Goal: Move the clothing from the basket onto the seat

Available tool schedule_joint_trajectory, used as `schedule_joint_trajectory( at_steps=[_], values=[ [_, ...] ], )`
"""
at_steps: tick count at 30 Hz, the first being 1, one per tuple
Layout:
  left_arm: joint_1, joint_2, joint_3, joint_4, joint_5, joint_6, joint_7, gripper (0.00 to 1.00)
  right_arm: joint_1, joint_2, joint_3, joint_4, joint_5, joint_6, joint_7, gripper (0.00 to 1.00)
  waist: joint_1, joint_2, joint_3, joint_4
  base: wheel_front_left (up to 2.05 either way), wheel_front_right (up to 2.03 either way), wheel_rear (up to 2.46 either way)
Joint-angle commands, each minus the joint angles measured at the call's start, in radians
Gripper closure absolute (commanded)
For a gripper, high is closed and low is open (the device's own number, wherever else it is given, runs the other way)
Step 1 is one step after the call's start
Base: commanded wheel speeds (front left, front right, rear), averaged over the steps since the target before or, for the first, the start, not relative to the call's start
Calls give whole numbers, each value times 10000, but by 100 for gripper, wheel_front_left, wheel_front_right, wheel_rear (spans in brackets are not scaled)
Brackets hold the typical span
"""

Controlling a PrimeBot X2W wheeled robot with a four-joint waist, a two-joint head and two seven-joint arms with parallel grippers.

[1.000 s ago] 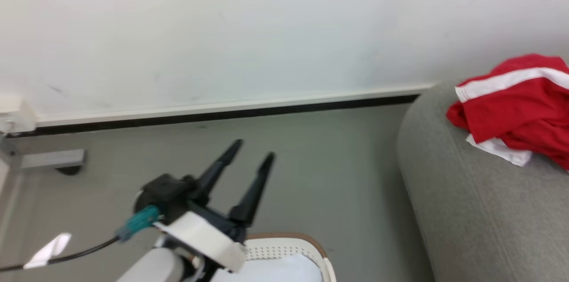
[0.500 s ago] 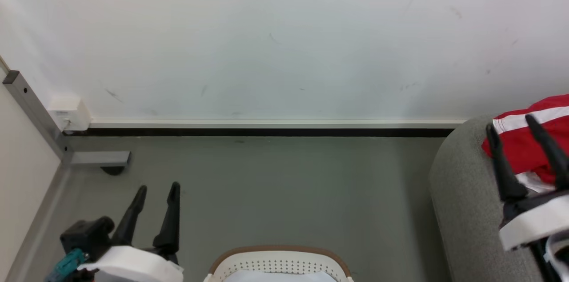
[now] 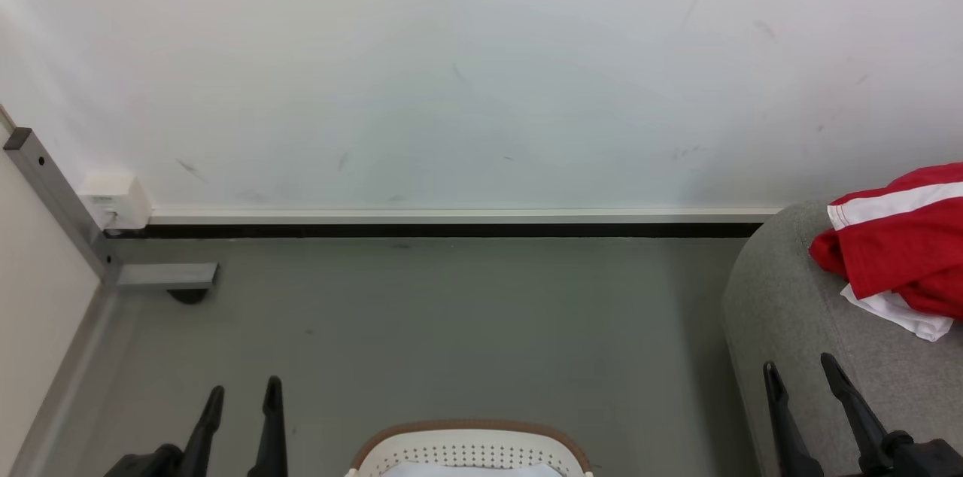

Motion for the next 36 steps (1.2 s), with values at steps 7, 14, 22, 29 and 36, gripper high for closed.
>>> schedule_joint_trajectory(
  at_steps=[7, 14, 22, 29, 36],
  values=[
    [224, -632, 734, 332, 844, -752, -7, 0, 370, 207, 19, 337, 65, -25, -317, 0, 0, 0, 25, -57, 0, 0, 0],
    [287, -1129, 1390, 495, 1416, -1307, -7, 0, -35, 219, 324, 446, -1, -25, -391, 0, 0, 0, 48, -294, 0, 0, 0],
    [249, -1532, 1895, 679, 1884, -1733, -8, 0, -192, 278, 459, 517, -11, -25, -391, 0, 0, 0, 46, -457, 0, 0, 0],
    [175, -1766, 2209, 831, 2129, -2005, -8, 0, -214, 312, 479, 510, 32, -25, -396, 0, 0, 0, 34, -497, 0, 0, 0],
    [225, -1951, 2162, 1240, 2007, -2094, 27, 100, 91, 321, 500, 792, 9, 0, -338, 100, 0, 0, 26, -499, 0, 0, 0]
  ],
)
